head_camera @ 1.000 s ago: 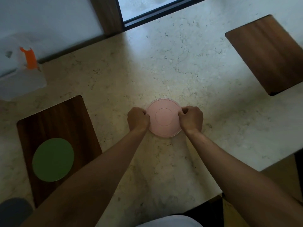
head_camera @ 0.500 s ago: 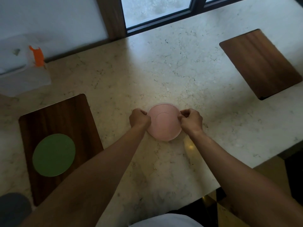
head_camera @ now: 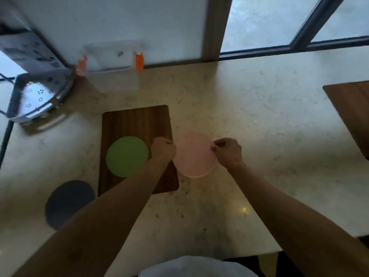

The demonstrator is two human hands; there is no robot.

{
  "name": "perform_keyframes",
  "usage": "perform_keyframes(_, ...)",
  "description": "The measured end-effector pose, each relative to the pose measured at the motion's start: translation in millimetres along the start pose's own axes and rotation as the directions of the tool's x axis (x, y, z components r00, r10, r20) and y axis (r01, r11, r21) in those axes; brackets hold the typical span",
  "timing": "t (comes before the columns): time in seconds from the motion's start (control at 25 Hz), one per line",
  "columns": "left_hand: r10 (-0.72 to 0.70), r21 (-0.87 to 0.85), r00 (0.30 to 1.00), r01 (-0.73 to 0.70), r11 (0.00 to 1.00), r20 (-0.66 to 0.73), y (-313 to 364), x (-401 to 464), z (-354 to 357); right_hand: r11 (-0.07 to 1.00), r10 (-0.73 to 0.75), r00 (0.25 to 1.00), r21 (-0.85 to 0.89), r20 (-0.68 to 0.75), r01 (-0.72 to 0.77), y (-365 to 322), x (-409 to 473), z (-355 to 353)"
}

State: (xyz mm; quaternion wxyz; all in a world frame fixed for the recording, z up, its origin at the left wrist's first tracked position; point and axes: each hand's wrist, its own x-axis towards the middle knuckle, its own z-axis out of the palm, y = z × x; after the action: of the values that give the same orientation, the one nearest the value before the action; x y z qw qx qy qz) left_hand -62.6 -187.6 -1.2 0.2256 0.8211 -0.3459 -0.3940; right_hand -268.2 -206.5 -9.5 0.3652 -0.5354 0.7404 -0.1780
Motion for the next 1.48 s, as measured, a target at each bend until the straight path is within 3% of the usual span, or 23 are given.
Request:
perform_keyframes(0.16, -0.071, -0.038, 0.995, 0.069, 0.997, -0.067, -48.3, 6.9, -70.6, 0.987, -0.097, 0.987, -0.113, 0.127, 0.111, -56.0, -19.5, 61.2)
perform_keyframes(0.44, -0.182, -0.122, 0.967, 0.161, 0.979, -0.178, -106.9, 29.8, -152.8, 0.959, -0.205, 0.959, -0.158, 0.196, 0.237, -126.4, -43.0, 145.8)
perform_keyframes(0.92, -0.211, -0.117, 0.968, 0.196, 0.974, -0.136, -137.3, 77.7, -161.2, 0.963, -0.141, 0.966, -0.197, 0.217, 0.185, -138.1, -24.3, 202.1)
perform_keyframes(1.24, -0.072, 0.100, 0.990, 0.084, 0.991, -0.118, -144.6, 78.2, -155.9, 0.935, -0.164, 0.965, -0.281, 0.206, 0.219, -128.6, -29.0, 206.3)
perform_keyframes(1.36, -0.035, 0.208, 0.992, 0.060, 0.976, -0.123, -140.9, 78.2, -152.6, 0.940, -0.121, 0.982, -0.300, 0.148, 0.161, -132.6, -33.8, 208.9)
perform_keyframes(1.48, -0.064, 0.200, 0.991, 0.087, 0.976, -0.118, -136.7, 80.8, -150.8, 0.961, -0.053, 0.990, -0.263, 0.131, 0.086, -137.9, -35.0, 210.3)
